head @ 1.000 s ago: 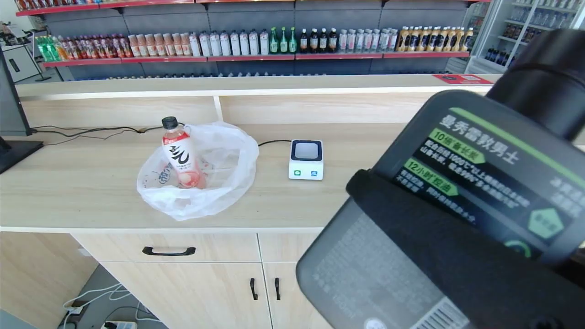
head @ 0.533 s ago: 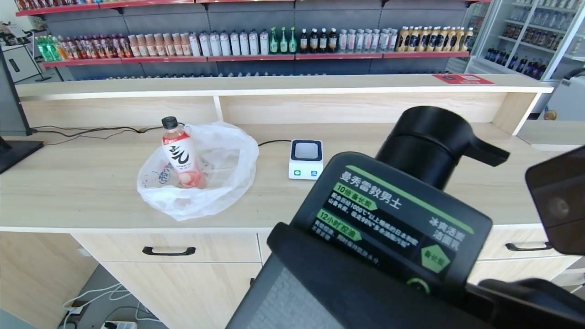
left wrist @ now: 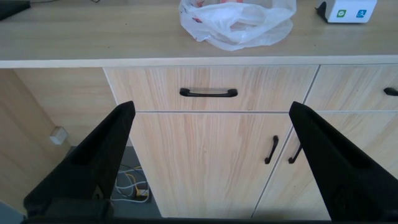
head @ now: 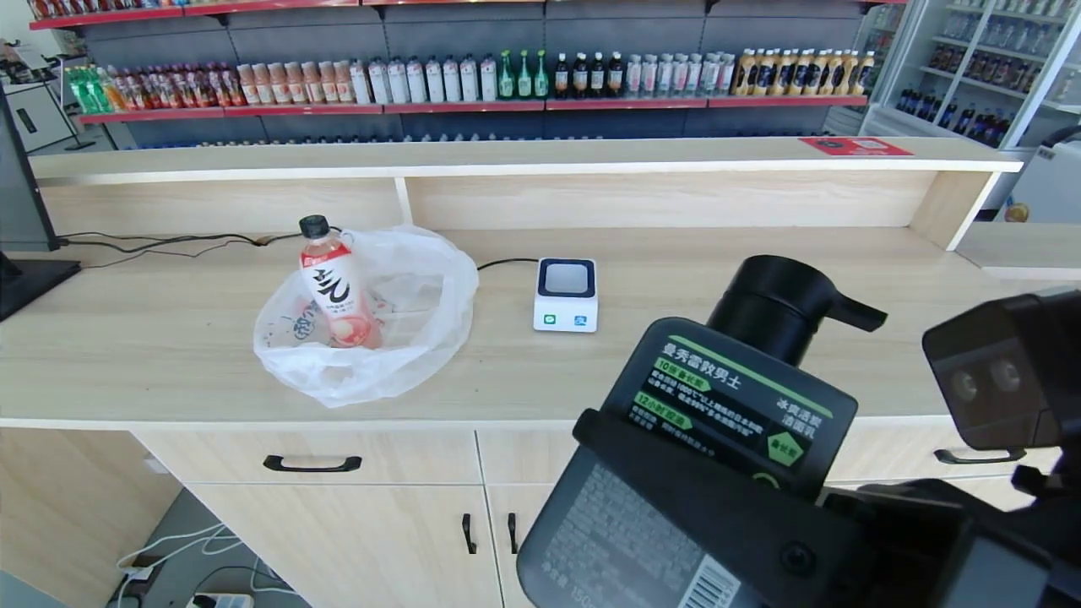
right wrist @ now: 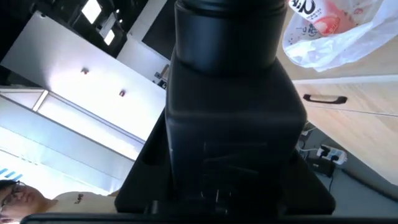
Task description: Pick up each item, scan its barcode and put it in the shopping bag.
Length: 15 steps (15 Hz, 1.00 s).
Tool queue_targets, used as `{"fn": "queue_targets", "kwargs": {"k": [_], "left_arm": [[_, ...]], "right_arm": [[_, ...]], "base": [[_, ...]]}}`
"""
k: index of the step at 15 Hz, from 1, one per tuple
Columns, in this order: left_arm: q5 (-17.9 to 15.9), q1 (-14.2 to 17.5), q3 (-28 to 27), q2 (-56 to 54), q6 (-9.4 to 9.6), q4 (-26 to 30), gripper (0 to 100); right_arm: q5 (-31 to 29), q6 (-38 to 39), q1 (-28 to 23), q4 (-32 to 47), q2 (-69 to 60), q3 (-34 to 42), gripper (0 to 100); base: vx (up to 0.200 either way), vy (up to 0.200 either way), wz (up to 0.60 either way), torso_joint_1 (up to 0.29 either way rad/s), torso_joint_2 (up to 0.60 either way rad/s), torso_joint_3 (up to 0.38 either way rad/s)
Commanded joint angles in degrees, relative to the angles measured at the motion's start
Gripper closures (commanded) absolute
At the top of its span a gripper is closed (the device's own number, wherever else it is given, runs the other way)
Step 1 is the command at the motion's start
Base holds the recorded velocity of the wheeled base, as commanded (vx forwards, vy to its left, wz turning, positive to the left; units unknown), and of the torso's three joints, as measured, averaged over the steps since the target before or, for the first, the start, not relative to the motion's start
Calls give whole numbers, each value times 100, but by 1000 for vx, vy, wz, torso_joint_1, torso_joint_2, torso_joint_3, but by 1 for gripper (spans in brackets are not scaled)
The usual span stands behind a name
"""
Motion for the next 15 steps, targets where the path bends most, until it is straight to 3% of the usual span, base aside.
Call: {"fn": "queue_targets", "kwargs": {"k": [1,7,12,15], "left_arm": [[2,0,0,-2,-1,-4,0],[2,0,0,-2,-1,-4,0],[2,0,0,-2,-45,5,0],[2,0,0,-2,-36,5,0]], "right_arm": [[262,6,-387,-4,-11,-8,100],[1114,-99,-800,365,15,-403,100],[2213,-117,-1942,374,173,-535,100],[2503,-108,-2144,374,191,-509,100]], "base": [[0,0,0,0,0,0],[0,0,0,0,0,0],[0,0,0,0,0,0],[0,0,0,0,0,0]]}}
